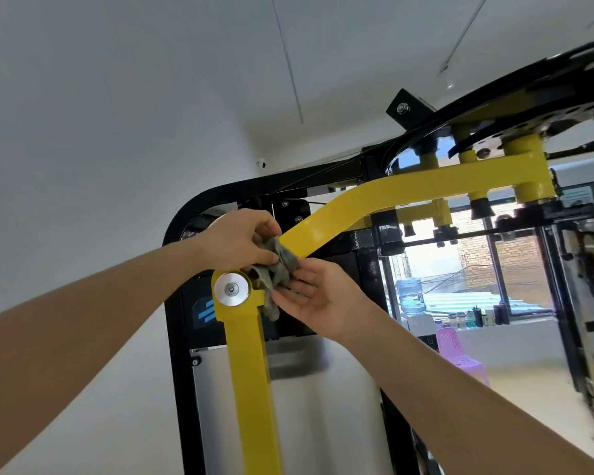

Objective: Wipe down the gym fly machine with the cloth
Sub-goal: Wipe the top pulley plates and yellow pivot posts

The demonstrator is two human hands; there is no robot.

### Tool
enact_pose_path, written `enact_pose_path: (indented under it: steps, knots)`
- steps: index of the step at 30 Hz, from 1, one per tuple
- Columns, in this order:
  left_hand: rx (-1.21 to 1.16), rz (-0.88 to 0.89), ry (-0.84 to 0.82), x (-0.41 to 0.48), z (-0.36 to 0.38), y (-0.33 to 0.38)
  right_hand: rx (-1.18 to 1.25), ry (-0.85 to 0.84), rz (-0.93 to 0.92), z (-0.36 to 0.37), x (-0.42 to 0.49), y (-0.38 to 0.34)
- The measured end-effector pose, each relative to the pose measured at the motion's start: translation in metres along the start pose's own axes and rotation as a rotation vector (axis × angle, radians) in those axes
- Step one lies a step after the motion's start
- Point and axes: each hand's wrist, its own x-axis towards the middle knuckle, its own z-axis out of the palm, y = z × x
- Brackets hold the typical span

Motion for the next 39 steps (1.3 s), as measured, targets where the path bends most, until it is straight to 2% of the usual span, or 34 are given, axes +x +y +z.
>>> enact_pose_path:
  steps: [10,23,31,39]
  knots:
    - [-0.107,0.069,0.115,0.023,0.009,0.019,0.062,-0.060,-0.050,-0.014,-0.006,-0.052]
    - [-0.116,0.062,0.350,0.082,0.035,0.063,0.134,0.036,-0.311,-0.037,-0.016,-0.111]
    - [-0.080,0.137,0.320,0.116,0.045,0.099,0.300,0.073,-0.446,-0.049,-0.027,-0.133]
    - [0.104,0.226,0.256,0.146,0.068,0.141,0.207,0.130,-0.626,-0.077,-0.046,-0.168]
